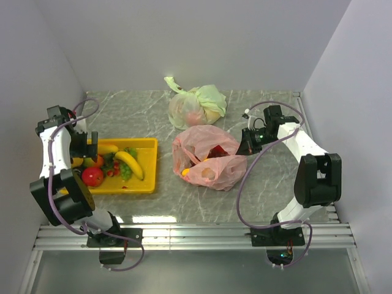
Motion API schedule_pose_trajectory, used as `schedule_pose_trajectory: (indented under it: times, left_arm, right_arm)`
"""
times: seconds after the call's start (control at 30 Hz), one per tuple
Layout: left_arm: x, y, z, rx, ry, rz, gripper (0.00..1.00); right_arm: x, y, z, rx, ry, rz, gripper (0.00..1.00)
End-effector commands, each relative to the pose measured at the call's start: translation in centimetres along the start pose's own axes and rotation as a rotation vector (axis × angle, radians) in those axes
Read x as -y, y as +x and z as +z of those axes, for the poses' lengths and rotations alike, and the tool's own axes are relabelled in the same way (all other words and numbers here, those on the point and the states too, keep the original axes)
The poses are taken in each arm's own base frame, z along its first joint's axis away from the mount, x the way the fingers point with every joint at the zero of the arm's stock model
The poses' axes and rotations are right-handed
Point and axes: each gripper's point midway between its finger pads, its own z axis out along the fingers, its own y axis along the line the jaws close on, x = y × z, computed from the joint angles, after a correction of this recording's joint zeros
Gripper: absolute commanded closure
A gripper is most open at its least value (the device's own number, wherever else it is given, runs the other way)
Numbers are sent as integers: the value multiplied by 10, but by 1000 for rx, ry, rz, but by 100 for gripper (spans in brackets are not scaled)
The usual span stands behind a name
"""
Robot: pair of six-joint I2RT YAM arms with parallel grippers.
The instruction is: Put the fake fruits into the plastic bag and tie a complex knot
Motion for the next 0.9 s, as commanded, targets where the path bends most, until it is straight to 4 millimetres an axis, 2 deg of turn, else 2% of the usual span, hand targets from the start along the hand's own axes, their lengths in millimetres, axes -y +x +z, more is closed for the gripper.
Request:
schedule_pose_trajectory:
  times: [0.0, 0.23, 0.5, 0.67, 0.87]
  left_arm:
    - [12, 26, 1, -73, 64, 61, 2]
    - [18, 54, 30, -164, 98, 96, 1]
    - [20, 75, 65, -209, 89, 127, 1]
    - [25, 72, 87, -202, 81, 161, 1]
    - [33, 67, 98, -201, 103, 177, 1]
  right_arm:
    - [-2, -13, -9, 23, 17, -37, 100]
    - [0, -12, -9, 17, 23, -32, 100]
    - [-1, -17, -9, 19, 19, -28, 100]
    - [-2, -18, -10, 22, 18, -35, 100]
    - [-3, -19, -12, 24, 22, -36, 100]
